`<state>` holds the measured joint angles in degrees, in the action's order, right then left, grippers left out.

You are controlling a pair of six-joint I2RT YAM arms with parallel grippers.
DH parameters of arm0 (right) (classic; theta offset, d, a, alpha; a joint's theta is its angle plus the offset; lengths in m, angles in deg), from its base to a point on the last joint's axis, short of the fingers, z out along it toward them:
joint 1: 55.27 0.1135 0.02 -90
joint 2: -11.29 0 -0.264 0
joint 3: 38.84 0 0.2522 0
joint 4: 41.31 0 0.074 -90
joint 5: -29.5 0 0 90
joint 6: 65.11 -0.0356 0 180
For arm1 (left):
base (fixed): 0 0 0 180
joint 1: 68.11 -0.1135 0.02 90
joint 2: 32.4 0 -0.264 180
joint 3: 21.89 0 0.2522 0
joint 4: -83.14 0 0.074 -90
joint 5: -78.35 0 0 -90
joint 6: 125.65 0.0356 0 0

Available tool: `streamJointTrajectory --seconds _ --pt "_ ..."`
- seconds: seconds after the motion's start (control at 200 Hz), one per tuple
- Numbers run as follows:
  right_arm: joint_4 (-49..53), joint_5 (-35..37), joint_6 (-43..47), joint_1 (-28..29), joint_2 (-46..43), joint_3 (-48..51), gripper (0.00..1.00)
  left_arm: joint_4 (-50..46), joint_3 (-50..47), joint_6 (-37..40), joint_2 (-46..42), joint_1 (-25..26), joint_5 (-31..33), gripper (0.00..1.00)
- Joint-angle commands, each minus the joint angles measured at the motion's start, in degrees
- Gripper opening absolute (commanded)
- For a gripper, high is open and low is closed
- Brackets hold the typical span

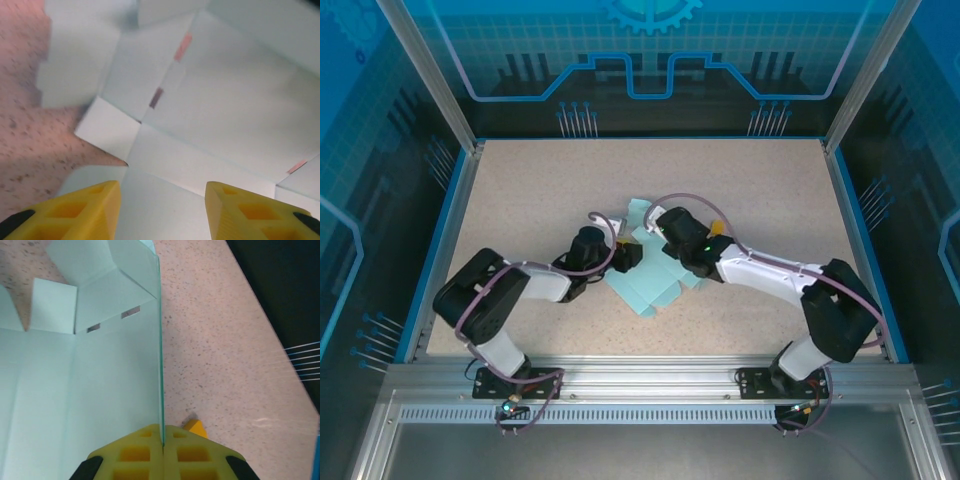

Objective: Fold the paper box

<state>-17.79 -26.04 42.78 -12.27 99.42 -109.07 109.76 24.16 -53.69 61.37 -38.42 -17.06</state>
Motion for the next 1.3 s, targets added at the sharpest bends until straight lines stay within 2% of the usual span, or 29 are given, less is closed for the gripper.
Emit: streamJointTrajectory --seconds 0.0,0.235,0.41,0.615,0.785,1.096,1.296 --pt "5.03 -11.92 -1.43 -2.84 -2.45 -2.24 0.04 -3.73 -0.31 0.95 -4.97 -1.57 -2.18 0.52" --pt "6.89 -23.57 -0.2 -8.72 -3.05 -4.16 0.04 -8.7 4.17 2.36 -8.17 -5.34 -7.36 0.57" --pt "7.88 -28.16 1.6 -12.09 -2.28 -5.67 0.03 -13.18 9.93 5.44 -5.71 -6.44 -11.64 0.6" --pt "9.71 -33.45 2.52 -15.43 -0.93 -7.94 0.03 -17.76 17.61 3.99 -0.39 -9.16 -20.04 0.61" --pt "9.74 -34.8 2.33 -15.84 0.42 -8.91 0.03 -20.12 22.01 3.11 2.5 -9.65 -23.18 0.62" --pt "9.32 -35.34 1.84 -15.6 1.68 -9.54 0.03 -22.16 26.61 3.21 6.65 -10.31 -23.32 0.62" --pt "8.9 -35.42 1.71 -15.18 2.06 -9.56 0.03 -21.87 28.76 2.93 8.38 -10.2 -26.24 0.62"
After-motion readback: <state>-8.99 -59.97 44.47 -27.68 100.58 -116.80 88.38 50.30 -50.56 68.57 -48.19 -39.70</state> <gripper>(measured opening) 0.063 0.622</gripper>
